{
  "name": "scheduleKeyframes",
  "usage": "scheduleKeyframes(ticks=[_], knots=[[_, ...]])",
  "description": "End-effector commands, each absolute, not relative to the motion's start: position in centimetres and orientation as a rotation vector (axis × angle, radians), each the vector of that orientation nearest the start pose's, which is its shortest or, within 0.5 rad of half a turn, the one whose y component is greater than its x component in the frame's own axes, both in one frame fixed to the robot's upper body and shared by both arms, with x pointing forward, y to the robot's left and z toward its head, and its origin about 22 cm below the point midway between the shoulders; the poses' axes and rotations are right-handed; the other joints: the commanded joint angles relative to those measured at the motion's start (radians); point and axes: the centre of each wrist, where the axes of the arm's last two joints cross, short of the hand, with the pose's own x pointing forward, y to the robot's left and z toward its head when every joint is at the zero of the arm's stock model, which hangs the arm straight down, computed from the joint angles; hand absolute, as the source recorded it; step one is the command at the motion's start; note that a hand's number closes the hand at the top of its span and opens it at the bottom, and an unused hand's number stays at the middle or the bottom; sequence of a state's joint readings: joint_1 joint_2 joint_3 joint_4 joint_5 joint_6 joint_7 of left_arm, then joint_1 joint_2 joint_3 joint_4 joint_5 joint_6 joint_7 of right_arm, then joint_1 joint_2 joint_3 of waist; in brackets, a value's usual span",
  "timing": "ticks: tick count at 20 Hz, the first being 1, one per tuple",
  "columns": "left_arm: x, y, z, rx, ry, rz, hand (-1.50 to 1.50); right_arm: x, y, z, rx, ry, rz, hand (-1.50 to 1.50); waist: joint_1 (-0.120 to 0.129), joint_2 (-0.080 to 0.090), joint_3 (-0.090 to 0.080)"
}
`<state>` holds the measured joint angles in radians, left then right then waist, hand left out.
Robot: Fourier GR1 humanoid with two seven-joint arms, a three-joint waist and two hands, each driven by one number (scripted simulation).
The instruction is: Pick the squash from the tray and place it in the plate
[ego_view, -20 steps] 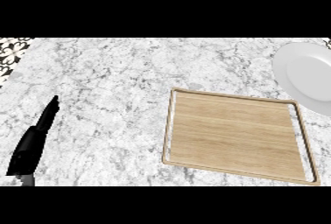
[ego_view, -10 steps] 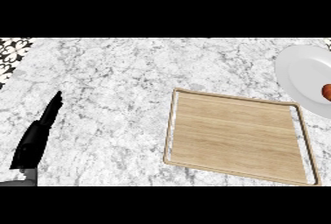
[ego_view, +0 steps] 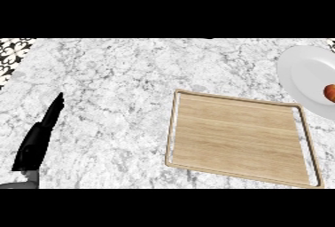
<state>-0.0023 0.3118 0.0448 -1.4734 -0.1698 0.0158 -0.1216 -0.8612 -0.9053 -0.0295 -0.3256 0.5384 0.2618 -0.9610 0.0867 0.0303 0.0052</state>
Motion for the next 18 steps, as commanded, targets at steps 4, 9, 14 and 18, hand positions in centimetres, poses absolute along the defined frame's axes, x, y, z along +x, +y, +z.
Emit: scheduleKeyframes(ticks=[4, 9, 14, 18], knots=[[24.1, 32.5, 0.1, 0.423, -1.555, -0.337, 0.00, 37.7, -46.7, 11.5, -0.304, -1.644, 0.990, 1.50, -0.002, 0.001, -0.001], [23.9, 30.9, -0.2, 0.399, -1.573, -0.339, 0.00, 37.4, -47.3, 11.3, -0.373, -1.540, 1.011, -1.50, 0.001, 0.006, 0.001], [24.0, 31.4, -0.3, 0.411, -1.546, -0.322, 0.00, 38.4, -45.9, 11.1, -0.292, -1.697, 0.851, -1.50, -0.017, -0.001, 0.000], [23.7, 31.6, 0.0, 0.421, -1.560, -0.334, 0.00, 37.9, -47.8, 13.8, -0.267, -1.780, 0.610, -1.50, -0.012, -0.001, 0.001]])
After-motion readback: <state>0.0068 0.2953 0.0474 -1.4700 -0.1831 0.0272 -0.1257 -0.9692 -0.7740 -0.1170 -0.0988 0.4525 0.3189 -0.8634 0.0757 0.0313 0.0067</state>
